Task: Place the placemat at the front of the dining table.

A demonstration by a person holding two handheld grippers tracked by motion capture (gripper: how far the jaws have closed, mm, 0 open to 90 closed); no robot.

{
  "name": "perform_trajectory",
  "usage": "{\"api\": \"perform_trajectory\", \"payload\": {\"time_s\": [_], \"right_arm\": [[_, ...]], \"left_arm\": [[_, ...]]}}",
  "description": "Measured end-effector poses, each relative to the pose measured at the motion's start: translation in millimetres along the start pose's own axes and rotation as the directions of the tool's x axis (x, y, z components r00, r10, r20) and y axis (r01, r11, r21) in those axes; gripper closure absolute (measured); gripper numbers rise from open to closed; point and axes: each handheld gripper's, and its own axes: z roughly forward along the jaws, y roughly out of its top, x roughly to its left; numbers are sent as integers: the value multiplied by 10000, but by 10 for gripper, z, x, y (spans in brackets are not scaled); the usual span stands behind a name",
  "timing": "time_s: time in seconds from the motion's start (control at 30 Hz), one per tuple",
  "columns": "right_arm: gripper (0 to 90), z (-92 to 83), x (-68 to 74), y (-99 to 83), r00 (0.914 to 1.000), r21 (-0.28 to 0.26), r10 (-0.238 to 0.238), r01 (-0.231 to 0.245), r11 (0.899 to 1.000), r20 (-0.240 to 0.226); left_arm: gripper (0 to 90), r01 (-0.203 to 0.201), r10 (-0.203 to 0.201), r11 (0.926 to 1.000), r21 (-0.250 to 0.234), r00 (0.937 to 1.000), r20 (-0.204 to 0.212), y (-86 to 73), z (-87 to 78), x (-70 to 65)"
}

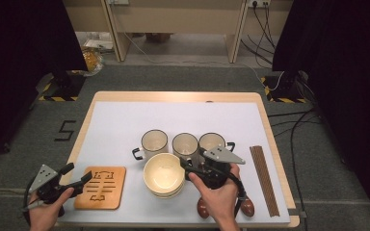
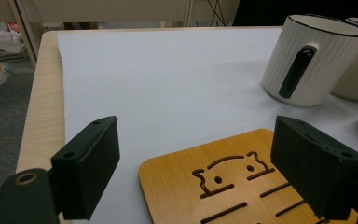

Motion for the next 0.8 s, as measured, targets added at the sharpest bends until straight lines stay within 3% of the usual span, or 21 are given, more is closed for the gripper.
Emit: {"api": "perform_trajectory", "payload": {"time_s": [0.13, 0.17, 0.8], "right_arm": [[274, 97, 147, 30, 9994, 37, -208, 210, 9998, -293], [274, 164, 239, 49, 9983, 64, -301, 305, 9995, -506], [278, 542, 786, 25, 9871, 344, -676, 733, 9967, -1452]], "left_arm": [[149, -42, 42, 10000, 74, 10000, 35, -3, 7, -5], [150, -40, 40, 9999, 100, 10000, 43, -6, 7, 0], [153, 15, -17, 9998, 223, 9999, 109, -25, 16, 14]]}}
